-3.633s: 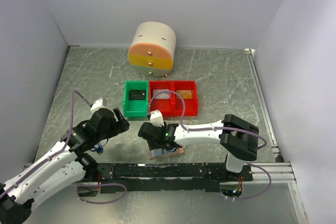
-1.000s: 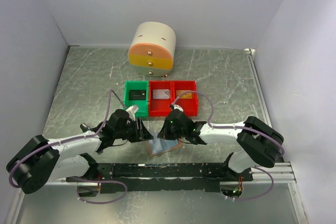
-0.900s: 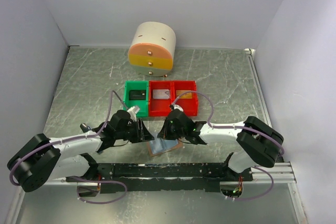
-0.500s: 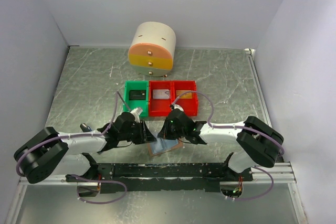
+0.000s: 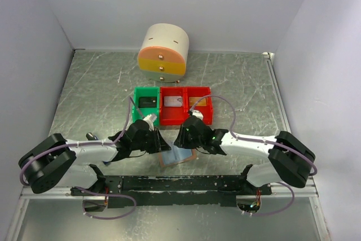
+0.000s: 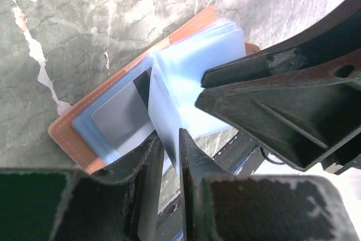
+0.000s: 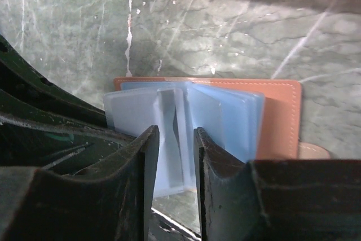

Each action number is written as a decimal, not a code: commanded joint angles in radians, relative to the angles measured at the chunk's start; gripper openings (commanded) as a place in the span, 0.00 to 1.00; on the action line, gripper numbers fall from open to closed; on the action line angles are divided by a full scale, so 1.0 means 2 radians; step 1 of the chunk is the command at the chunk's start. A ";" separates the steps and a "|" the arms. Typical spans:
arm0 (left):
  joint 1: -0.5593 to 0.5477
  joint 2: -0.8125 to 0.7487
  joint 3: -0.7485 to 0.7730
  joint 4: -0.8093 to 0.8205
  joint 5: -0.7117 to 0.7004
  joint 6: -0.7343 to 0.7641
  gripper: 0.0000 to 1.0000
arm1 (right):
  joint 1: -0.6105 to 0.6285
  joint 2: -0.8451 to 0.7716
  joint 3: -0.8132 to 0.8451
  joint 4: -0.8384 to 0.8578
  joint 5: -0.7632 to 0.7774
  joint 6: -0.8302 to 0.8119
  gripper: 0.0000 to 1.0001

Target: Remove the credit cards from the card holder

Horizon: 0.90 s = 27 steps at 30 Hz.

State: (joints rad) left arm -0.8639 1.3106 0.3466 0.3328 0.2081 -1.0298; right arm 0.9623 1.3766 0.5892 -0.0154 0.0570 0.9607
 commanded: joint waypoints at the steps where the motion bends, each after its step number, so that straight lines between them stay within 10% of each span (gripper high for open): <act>1: -0.003 -0.011 0.014 -0.012 -0.020 0.005 0.27 | -0.002 -0.031 0.011 -0.064 0.045 -0.018 0.32; 11: -0.009 -0.003 0.038 -0.057 -0.031 0.017 0.11 | -0.002 -0.047 -0.009 0.006 -0.024 -0.046 0.23; 27: -0.011 -0.034 0.059 -0.108 -0.043 0.024 0.22 | 0.000 0.005 -0.001 -0.002 -0.034 -0.046 0.15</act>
State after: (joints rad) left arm -0.8799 1.2694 0.4206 0.1448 0.1406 -1.0065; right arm 0.9630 1.4551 0.5999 0.0044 -0.0513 0.8711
